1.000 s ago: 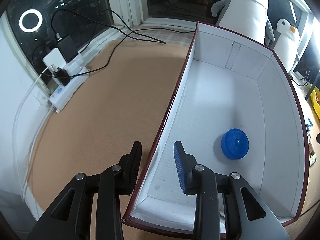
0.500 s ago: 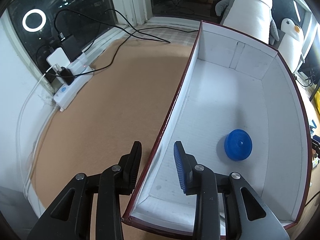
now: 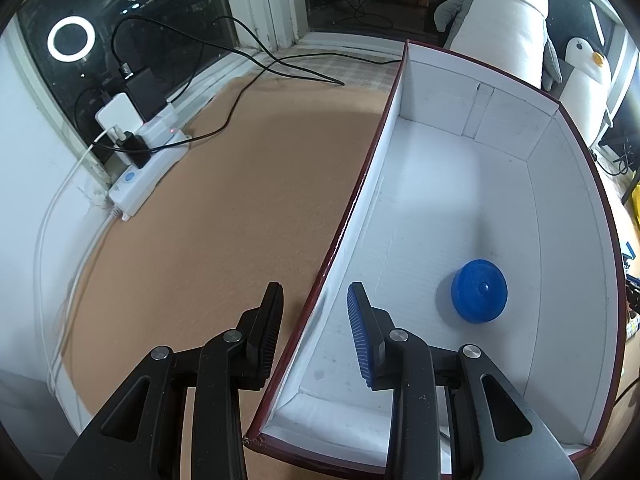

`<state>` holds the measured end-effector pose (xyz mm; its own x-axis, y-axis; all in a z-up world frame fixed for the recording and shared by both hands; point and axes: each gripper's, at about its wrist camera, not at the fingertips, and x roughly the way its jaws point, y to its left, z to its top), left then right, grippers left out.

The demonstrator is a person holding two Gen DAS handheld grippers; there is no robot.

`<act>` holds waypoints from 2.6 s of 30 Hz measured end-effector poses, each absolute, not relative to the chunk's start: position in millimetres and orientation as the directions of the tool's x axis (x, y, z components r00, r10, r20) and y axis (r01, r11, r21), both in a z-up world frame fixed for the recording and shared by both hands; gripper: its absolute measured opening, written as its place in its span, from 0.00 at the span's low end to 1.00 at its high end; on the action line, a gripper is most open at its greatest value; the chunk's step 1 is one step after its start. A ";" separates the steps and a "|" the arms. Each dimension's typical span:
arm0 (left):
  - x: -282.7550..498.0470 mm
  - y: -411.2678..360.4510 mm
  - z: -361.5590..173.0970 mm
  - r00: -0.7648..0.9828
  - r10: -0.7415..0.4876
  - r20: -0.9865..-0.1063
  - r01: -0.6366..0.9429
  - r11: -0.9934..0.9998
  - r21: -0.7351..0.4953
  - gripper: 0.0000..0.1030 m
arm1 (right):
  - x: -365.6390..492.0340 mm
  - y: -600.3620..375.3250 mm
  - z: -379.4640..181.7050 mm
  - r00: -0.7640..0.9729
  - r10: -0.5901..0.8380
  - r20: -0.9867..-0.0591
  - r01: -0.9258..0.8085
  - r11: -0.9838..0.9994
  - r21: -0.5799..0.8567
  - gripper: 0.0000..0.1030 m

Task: Organize rigid objects
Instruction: 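Move the right tool back and grasp the white charger plug, then carry the white charger plug into the red box and release it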

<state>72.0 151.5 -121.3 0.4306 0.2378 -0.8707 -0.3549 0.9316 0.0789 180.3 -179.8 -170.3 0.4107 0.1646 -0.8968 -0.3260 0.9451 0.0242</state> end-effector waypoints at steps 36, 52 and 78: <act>70.8 157.8 -128.3 0.456 0.177 -0.872 -0.339 0.941 0.014 0.21 | 155.1 -10.8 -69.0 0.476 0.336 -0.813 -0.597 0.802 -0.017 0.20; 70.5 158.4 -129.2 0.462 0.188 -0.867 -0.341 0.940 0.023 0.16 | 190.8 49.2 -117.8 0.413 0.261 -0.872 -0.633 0.771 -0.069 0.20; 71.7 159.0 -131.2 0.458 0.189 -0.869 -0.340 0.940 0.025 0.16 | 174.8 49.7 -108.6 0.437 0.283 -0.854 -0.637 0.768 -0.072 0.37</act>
